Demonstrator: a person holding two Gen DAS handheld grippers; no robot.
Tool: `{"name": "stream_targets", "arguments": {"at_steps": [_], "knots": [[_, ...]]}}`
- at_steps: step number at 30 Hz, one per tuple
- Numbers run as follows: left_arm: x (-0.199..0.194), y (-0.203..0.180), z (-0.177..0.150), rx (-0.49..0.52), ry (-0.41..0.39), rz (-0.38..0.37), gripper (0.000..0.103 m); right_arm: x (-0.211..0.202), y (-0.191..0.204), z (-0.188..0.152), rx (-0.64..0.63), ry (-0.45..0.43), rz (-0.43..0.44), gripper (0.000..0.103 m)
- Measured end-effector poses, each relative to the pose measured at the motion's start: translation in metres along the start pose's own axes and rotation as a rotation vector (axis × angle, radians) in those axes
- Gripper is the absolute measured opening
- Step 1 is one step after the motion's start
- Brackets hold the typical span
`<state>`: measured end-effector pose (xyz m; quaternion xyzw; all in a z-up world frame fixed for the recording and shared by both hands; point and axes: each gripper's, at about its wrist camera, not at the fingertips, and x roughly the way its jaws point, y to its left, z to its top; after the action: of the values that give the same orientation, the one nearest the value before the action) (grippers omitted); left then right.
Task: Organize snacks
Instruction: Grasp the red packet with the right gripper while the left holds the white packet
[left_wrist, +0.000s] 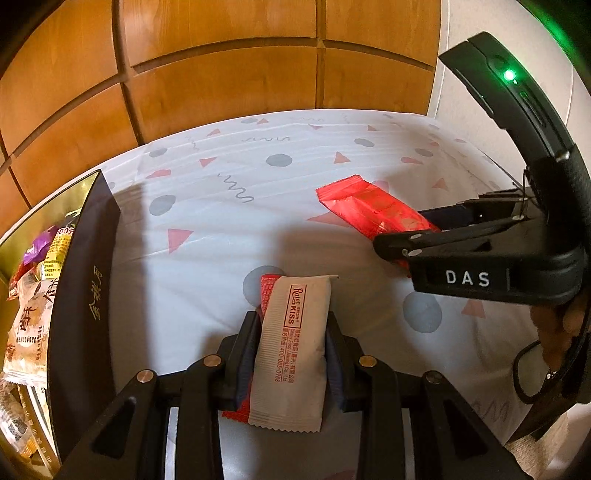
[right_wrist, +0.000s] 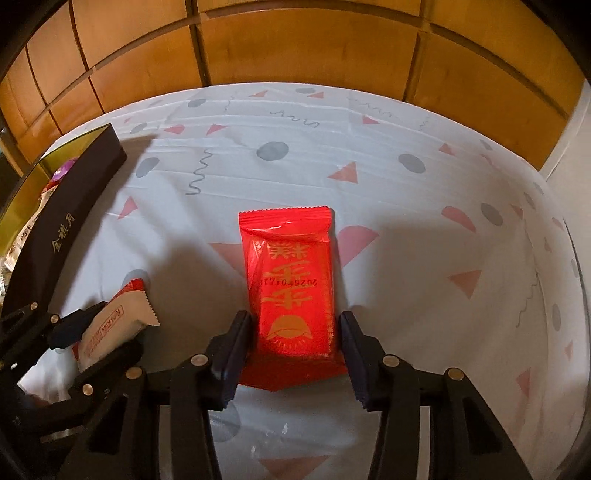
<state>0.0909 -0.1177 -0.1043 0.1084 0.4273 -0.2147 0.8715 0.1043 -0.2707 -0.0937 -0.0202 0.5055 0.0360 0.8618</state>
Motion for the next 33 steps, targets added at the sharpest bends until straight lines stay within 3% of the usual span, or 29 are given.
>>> {"name": "stream_targets", "arguments": {"at_steps": [5, 11, 14, 19, 24, 33], "knots": [[-0.002, -0.003, 0.001, 0.001, 0.009, 0.006, 0.034, 0.006, 0.000, 0.003, 0.009, -0.027, -0.001, 0.052], [-0.010, -0.002, 0.003, -0.009, 0.034, -0.005, 0.032, 0.011, -0.006, 0.013, 0.106, -0.077, 0.022, 0.057], [-0.024, -0.002, 0.005, -0.006, 0.012, 0.010, 0.032, 0.016, -0.005, 0.015, 0.101, -0.116, -0.018, 0.046], [-0.057, 0.001, 0.012, -0.029, -0.054, 0.023, 0.032, 0.016, -0.001, 0.006, 0.060, -0.173, -0.033, 0.046], [-0.082, 0.008, 0.020, -0.052, -0.089, 0.041, 0.032, 0.018, -0.006, 0.007, 0.076, -0.176, -0.006, 0.047], [-0.114, 0.029, 0.014, -0.101, -0.135, 0.111, 0.032, 0.018, -0.001, 0.005, 0.054, -0.187, -0.036, 0.047]]}}
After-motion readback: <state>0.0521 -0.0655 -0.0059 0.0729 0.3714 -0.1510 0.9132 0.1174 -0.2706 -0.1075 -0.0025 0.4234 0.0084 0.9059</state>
